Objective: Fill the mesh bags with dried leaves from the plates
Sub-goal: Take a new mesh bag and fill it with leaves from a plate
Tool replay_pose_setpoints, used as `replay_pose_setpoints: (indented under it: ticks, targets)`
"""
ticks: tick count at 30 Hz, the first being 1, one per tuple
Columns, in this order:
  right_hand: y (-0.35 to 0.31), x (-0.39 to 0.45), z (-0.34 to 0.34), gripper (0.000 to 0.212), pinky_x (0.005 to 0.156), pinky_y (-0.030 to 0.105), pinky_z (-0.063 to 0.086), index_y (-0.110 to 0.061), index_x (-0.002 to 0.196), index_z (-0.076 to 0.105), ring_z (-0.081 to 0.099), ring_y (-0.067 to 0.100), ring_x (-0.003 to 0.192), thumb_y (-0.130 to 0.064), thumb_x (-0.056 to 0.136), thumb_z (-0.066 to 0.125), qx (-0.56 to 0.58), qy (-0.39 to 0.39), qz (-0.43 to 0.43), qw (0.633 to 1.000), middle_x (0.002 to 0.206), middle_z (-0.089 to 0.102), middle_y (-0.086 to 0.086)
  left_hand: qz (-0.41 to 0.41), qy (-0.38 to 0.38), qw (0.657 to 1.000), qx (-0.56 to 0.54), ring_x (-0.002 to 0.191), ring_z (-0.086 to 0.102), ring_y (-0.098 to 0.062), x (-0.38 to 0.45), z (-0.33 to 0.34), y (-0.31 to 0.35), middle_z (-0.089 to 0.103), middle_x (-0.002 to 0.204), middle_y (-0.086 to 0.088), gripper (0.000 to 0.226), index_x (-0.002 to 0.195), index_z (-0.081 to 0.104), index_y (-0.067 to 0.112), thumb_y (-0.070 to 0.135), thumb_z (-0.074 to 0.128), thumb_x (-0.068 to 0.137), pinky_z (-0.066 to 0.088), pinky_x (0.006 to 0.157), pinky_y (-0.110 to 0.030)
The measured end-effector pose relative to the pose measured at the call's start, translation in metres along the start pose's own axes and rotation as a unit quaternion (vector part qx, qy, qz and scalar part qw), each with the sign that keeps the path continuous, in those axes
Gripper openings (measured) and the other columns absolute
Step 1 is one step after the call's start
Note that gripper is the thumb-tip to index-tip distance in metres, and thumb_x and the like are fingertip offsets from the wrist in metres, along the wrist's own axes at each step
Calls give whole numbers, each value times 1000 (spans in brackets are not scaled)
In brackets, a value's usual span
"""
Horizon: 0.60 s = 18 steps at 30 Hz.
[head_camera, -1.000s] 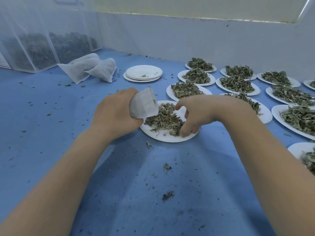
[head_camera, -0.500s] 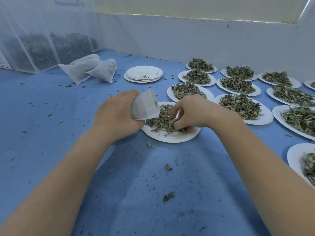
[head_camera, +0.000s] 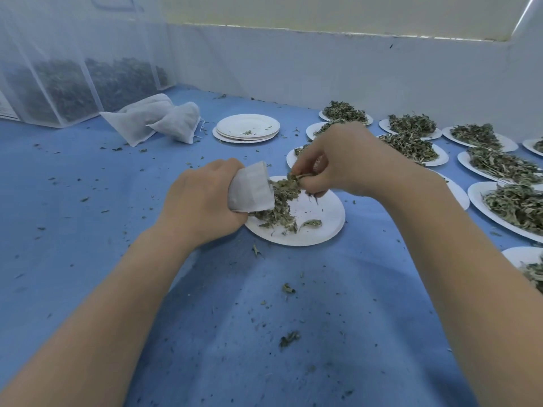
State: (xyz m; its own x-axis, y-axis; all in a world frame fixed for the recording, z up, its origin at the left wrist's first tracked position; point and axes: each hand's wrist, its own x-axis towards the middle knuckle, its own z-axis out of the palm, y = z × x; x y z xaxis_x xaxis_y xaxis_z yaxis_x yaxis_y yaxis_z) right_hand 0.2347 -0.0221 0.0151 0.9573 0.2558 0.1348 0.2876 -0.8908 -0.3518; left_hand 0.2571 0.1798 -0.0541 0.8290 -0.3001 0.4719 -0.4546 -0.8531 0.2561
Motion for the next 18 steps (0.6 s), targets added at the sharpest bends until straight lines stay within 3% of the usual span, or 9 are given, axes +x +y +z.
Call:
replay_pose_setpoints:
  ticks: [4,8,10,14,18]
  targets:
    - [-16,1,2,25,57,9,47,-32,85,73,61,-2,59,-11,76,62,-59,2,-36,998,50,60,-16,9,2,1000,3,87,55,-33,0,0,3,60,99,-1,41,107,55,19,28,67,69,40,67,-34]
    - [-29,3,10,19,69,21,50,-30,85,74,62,11,72,-17,77,64,-84,11,-76,993,66,68,-4,29,5,1000,8,82,54,-33,0,1,6,59,94,-4,41,105,55,14,25,69,68,42,66,-37]
    - [-30,2,13,13,64,16,45,-29,86,75,64,10,74,-21,79,68,-37,30,-94,994,62,67,-8,31,11,999,-1,78,53,-32,1,3,6,55,86,-1,38,99,54,12,24,68,66,39,63,-35]
    - [-29,5,23,11,57,2,36,-30,80,74,57,-15,61,-20,76,73,105,88,-85,987,49,54,-35,11,24,998,-57,73,52,-27,1,5,5,48,75,7,30,87,50,17,26,71,68,39,60,-34]
    - [-28,6,32,16,56,2,35,-36,78,69,53,-13,53,-21,78,73,181,96,-68,976,48,56,-28,-22,33,989,-146,74,52,-18,1,4,6,53,74,11,32,82,47,30,40,74,68,44,65,-34]
